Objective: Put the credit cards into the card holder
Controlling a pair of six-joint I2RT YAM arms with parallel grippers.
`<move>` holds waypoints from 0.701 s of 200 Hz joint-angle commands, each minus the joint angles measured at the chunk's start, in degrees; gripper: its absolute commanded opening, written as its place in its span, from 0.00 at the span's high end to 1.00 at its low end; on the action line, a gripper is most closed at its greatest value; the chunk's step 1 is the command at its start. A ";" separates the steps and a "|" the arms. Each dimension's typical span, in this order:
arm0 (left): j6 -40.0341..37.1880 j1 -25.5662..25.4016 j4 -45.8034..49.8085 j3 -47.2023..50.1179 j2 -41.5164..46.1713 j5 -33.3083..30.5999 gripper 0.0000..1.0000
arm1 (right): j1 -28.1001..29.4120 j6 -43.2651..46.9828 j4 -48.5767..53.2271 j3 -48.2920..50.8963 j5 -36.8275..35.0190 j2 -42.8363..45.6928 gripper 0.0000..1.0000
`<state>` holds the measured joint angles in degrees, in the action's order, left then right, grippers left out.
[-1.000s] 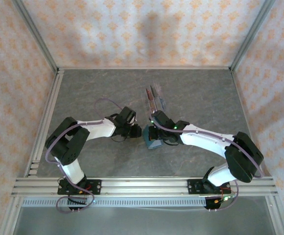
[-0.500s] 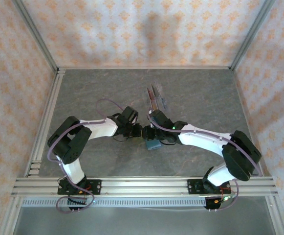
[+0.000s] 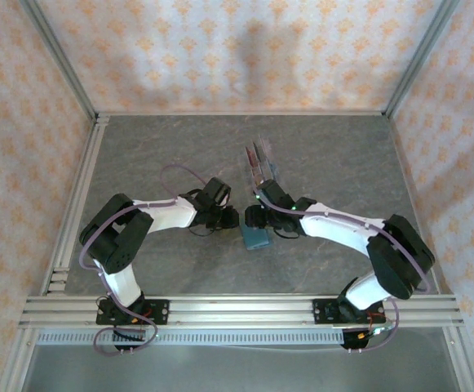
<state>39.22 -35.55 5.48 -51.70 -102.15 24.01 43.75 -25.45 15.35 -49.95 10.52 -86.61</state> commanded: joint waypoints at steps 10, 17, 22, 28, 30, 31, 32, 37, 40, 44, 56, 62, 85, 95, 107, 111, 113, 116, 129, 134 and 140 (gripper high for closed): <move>1.12 -5.32 -6.94 1.69 -6.64 6.84 0.76 | -0.26 0.02 -1.26 0.51 1.88 -3.63 0.46; 1.12 -5.31 -6.88 1.58 -6.59 6.84 0.76 | -0.27 -0.11 -1.27 0.31 1.99 -4.16 0.46; 1.12 -5.27 -6.88 1.59 -6.65 6.84 0.76 | -0.24 -0.12 -1.30 0.22 2.04 -4.54 0.46; 1.12 -5.30 -6.87 1.52 -6.62 6.84 0.76 | -0.24 -0.15 -1.45 0.10 2.09 -4.84 0.46; 1.05 -5.31 -6.86 1.58 -6.63 6.84 0.76 | -0.24 -0.15 -1.42 0.09 2.17 -4.88 0.46; 1.09 -5.32 -6.87 1.59 -6.64 6.84 0.76 | -0.24 -0.18 -1.44 0.06 2.15 -4.92 0.46; 1.10 -5.32 -6.83 1.56 -6.65 6.84 0.76 | -0.24 -0.20 -1.46 0.09 2.18 -4.95 0.46; 1.10 -5.32 -6.79 1.60 -6.62 6.84 0.76 | -0.24 -0.21 -1.49 0.12 2.13 -5.03 0.46; 1.12 -5.32 -6.79 1.57 -6.63 6.76 0.76 | -0.21 -0.19 -1.50 0.12 2.23 -5.06 0.46; 1.12 -5.32 -6.65 1.59 -6.73 6.75 0.76 | -0.19 -0.17 -1.66 0.18 2.42 -4.92 0.46; 1.06 -5.32 -6.68 1.46 -6.81 6.75 0.76 | -0.24 -0.38 -1.90 0.38 2.57 -4.59 0.46; 1.08 -5.32 -6.63 1.45 -6.88 6.74 0.76 | -0.27 -0.30 -1.84 0.47 2.56 -4.47 0.46; 1.05 -5.32 -6.50 1.29 -6.92 6.79 0.76 | -0.19 -0.56 -2.34 0.86 3.37 -3.64 0.49; 1.04 -5.32 -6.45 1.32 -6.90 6.67 0.76 | -0.16 -0.73 -2.39 1.00 3.28 -3.10 0.49; 1.03 -5.32 -6.44 1.20 -6.92 6.58 0.76 | -0.15 -0.73 -2.13 1.09 2.90 -2.45 0.51; 1.03 -5.34 -6.40 1.17 -6.90 6.58 0.76 | -0.15 -0.74 -1.94 1.02 2.81 -2.34 0.52; 1.03 -5.32 -6.37 1.21 -6.92 6.62 0.76 | -0.15 -0.72 -1.92 1.00 2.76 -2.30 0.52; 1.03 -5.32 -6.33 1.17 -6.91 6.59 0.76 | -0.20 -0.70 -1.83 1.00 2.68 -2.15 0.53; 1.08 -5.41 -6.34 1.16 -6.86 6.49 0.76 | -0.08 -0.63 -1.06 0.79 1.99 -1.70 0.54; 1.07 -5.34 -6.32 1.09 -6.92 6.49 0.76 | 0.01 -0.57 -0.61 0.61 1.78 -1.59 0.54; 1.05 -5.37 -6.27 1.12 -6.92 6.40 0.76 | 0.19 -0.45 -0.37 0.47 1.35 -1.37 0.55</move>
<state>39.22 -35.64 5.50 -51.70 -102.15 23.79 43.66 -25.71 13.80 -49.58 13.50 -90.37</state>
